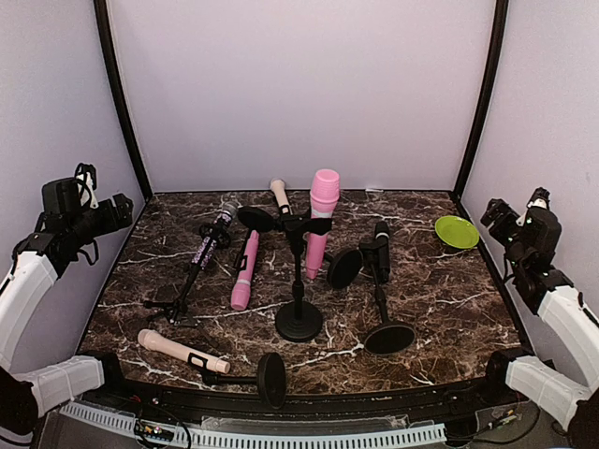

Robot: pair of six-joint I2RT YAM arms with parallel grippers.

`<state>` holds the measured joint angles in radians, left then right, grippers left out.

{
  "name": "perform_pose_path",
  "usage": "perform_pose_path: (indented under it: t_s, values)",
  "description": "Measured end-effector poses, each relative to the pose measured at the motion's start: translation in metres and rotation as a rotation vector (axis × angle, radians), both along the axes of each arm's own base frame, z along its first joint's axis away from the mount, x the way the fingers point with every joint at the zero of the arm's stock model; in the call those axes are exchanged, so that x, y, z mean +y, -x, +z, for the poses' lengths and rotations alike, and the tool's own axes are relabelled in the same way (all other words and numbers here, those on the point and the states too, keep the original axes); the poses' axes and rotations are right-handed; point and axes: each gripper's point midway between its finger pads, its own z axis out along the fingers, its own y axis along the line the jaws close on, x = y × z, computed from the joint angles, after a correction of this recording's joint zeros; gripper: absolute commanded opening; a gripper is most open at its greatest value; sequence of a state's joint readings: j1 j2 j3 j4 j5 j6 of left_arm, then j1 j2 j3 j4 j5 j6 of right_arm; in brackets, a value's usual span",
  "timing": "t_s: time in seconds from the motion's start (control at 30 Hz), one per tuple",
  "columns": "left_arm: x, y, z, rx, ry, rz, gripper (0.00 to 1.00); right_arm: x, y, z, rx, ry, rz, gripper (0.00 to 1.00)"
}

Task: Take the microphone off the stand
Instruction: Pick up the microphone stand with the microphone from the center of the board.

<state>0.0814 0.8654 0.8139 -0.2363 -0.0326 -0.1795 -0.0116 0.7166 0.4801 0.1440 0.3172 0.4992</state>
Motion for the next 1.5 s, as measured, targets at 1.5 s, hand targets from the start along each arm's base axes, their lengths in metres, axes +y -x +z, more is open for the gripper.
perform_pose_path:
  t_s: [1.5]
  values:
    - [-0.331,0.076,0.049,-0.21,0.14,-1.448,0.98,0.383,0.081,0.08,-0.039,0.022,1.622,0.99]
